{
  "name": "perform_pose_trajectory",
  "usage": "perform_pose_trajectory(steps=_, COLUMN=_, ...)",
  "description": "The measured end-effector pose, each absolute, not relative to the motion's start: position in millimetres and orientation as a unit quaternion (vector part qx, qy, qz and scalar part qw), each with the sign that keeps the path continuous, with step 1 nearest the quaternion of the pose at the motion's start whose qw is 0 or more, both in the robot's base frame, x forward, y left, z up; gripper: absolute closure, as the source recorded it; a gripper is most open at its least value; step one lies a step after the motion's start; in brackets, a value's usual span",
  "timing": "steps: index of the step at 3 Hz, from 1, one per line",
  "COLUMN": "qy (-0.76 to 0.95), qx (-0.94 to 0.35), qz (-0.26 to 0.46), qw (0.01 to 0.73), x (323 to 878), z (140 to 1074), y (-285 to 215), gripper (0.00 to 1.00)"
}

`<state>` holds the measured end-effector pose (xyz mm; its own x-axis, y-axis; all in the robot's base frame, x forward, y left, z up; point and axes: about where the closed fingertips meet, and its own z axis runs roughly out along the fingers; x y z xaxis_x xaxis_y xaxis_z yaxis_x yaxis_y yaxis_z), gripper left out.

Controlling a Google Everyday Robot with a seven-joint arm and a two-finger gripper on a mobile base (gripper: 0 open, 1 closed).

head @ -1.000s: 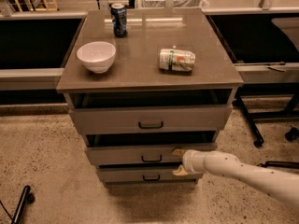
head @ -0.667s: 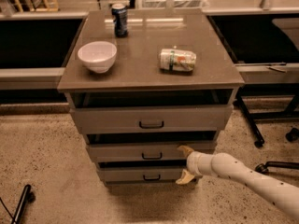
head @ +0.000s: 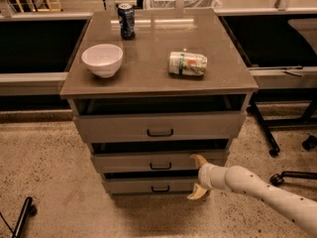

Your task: Close middle drawer

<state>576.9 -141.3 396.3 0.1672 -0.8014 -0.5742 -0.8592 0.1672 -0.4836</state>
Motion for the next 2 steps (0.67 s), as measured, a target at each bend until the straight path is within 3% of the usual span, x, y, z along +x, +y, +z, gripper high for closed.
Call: perform_pose_trajectory(steps=2, qy=0.643, qx=-0.642, qz=0.030, qw=0.416, x=577.3, z=408.6, y=-147.3, gripper=0.00)
